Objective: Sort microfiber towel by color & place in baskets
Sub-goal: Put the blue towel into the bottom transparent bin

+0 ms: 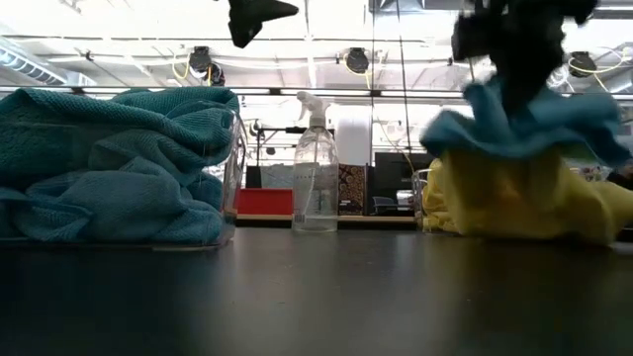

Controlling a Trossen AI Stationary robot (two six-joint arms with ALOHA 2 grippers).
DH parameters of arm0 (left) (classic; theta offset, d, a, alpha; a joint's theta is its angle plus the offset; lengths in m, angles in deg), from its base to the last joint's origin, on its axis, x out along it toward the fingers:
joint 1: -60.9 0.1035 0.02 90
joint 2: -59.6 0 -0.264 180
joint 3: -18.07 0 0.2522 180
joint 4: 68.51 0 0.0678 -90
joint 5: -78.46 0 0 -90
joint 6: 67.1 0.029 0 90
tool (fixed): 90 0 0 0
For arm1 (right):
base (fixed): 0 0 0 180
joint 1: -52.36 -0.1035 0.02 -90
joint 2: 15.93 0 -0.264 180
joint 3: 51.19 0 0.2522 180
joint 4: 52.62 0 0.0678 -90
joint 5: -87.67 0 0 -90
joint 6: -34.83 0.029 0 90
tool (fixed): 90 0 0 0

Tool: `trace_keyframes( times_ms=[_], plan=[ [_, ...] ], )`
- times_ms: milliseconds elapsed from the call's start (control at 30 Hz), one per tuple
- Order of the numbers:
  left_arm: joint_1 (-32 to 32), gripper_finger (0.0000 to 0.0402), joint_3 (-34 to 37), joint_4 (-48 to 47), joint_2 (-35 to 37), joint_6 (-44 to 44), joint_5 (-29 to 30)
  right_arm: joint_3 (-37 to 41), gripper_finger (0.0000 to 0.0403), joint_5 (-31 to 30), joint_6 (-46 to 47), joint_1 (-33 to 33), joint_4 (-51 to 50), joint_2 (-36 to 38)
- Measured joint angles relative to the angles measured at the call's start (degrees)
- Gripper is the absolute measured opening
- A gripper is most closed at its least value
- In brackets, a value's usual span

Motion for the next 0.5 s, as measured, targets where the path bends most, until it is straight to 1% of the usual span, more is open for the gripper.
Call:
trace_keyframes(
  times_ms=[133, 233, 367, 500],
  plan=[
    [0.13, 0.0283, 0.07, 3.36, -2.19, 0.48, 0.05, -5.76, 0.0001, -0.32, -0.82, 1.62, -2.88, 2.44],
    [0.12, 0.0283, 0.01, 5.33, -4.04, 1.43, -0.01, -8.66, 0.0001, -0.55, -1.10, 3.07, -6.99, 3.00],
    [0.09, 0.0283, 0.02, 6.44, -5.72, 1.47, -0.53, -9.45, 0.0008, -0.69, -0.97, 4.58, -11.94, 3.52],
    [0.09, 0.0283, 0.02, 7.17, -6.15, 1.55, -1.33, -9.02, 0.0029, -0.08, -0.26, 4.48, -11.29, 3.89]
  ],
)
